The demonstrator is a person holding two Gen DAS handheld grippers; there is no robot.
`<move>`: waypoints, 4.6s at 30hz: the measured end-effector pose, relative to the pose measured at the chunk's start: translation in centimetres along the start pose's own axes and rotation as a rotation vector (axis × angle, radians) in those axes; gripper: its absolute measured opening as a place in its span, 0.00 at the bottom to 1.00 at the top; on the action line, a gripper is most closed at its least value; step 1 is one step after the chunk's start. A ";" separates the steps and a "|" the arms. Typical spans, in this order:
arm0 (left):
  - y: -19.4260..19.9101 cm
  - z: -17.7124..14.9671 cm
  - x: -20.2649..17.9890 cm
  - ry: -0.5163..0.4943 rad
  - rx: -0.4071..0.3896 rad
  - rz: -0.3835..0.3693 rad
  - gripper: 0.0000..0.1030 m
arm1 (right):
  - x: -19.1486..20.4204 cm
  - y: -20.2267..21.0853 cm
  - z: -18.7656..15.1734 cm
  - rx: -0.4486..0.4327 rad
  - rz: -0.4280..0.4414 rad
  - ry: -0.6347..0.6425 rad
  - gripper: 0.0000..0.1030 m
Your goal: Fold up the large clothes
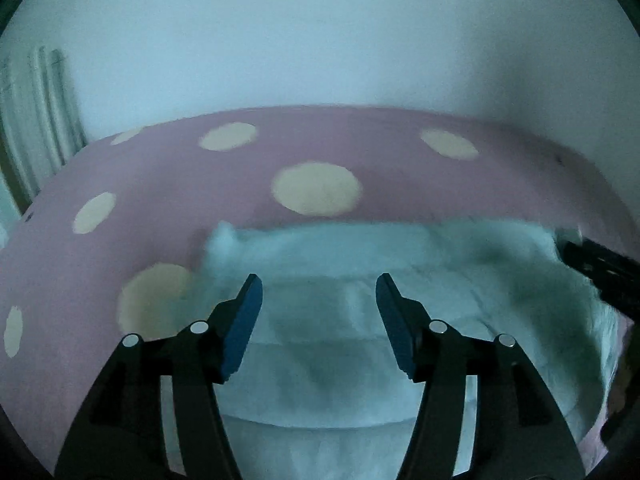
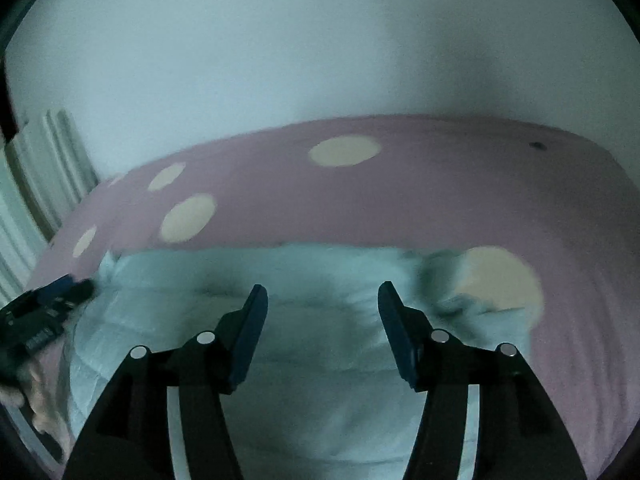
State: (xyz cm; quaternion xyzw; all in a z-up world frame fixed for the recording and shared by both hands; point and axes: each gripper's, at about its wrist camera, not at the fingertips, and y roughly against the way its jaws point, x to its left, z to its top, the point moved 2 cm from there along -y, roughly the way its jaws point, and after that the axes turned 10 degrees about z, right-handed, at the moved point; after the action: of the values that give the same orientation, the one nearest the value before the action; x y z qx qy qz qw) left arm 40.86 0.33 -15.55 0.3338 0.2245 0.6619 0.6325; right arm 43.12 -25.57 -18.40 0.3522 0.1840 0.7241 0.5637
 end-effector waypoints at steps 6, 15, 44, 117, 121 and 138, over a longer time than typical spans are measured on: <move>-4.3 -2.4 -2.6 -0.017 0.081 0.044 0.65 | 1.6 -4.4 -2.2 0.085 -0.027 0.028 0.58; -6.7 -3.1 -3.5 -0.040 0.070 0.071 0.66 | 0.6 -7.1 -3.6 0.075 -0.062 0.023 0.60; 0.9 -4.9 4.7 0.118 0.069 0.006 0.86 | 0.0 3.3 -3.9 -0.030 -0.105 -0.005 0.77; 14.1 -23.4 18.5 0.352 0.187 0.020 0.80 | 1.2 20.5 -20.5 0.019 -0.068 -0.214 0.44; 15.3 -23.0 18.9 0.305 0.144 0.091 0.88 | 4.2 21.7 -19.1 -0.040 -0.032 -0.156 0.44; 13.9 -21.3 19.6 0.271 0.154 0.129 0.91 | 15.0 9.8 -15.5 0.111 0.149 0.019 0.25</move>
State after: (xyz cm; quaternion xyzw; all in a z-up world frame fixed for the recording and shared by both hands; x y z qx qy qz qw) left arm 16.29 20.94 -16.89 0.3026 0.3360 0.7210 0.5250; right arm 23.52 -12.28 -17.93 0.3886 0.2028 0.7560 0.4862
